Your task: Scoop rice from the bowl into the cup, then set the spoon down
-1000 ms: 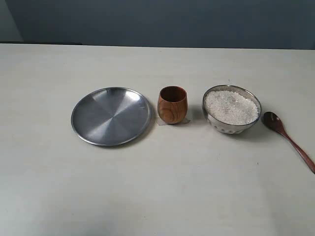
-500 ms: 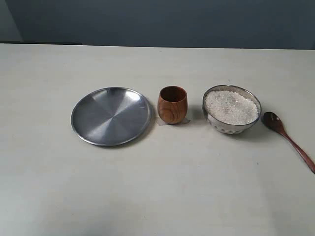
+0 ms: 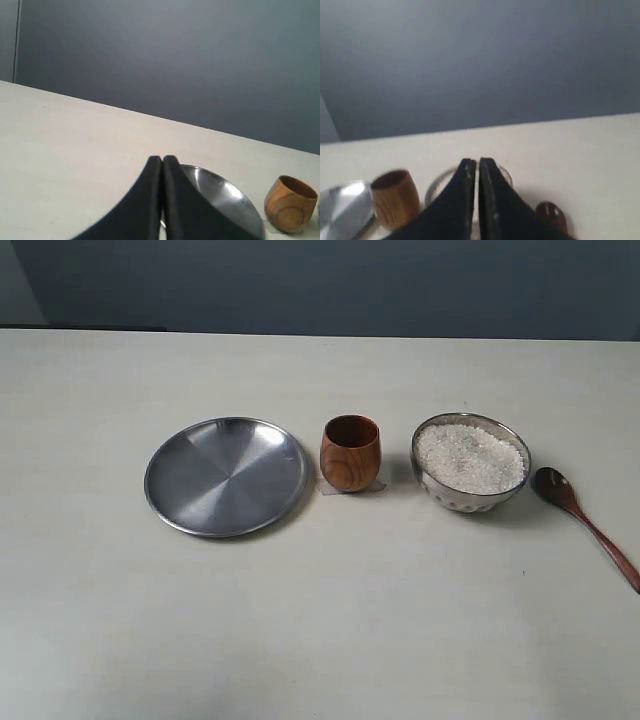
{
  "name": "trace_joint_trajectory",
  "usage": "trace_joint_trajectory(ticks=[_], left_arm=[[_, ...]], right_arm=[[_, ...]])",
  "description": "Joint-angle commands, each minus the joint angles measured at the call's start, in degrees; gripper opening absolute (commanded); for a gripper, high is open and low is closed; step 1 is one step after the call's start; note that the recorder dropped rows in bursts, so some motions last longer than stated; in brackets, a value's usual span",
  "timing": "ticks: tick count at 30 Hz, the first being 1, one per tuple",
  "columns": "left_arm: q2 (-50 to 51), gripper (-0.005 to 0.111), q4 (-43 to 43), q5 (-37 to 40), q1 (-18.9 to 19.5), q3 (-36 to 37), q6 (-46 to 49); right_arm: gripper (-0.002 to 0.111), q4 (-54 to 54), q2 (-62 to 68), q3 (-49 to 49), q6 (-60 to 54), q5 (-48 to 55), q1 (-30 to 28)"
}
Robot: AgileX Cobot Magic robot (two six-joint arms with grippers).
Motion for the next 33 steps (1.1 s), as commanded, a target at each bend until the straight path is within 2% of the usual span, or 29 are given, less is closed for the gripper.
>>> trace_joint_trajectory(ticks=[1, 3, 33], left_arm=[[-0.2, 0.000, -7.4, -2.1, 0.1, 0.1, 0.0], [-0.2, 0.000, -8.4, -2.1, 0.1, 0.1, 0.0], [-0.2, 0.000, -10.3, 0.1, 0.1, 0.1, 0.0]], right_arm=[[0.004, 11.5, -0.2, 0.1, -0.2, -10.6, 0.2], [0.004, 15.0, -0.2, 0.1, -0.2, -11.2, 0.2], [0.004, 15.1, -0.2, 0.1, -0.3, -13.2, 0.1]])
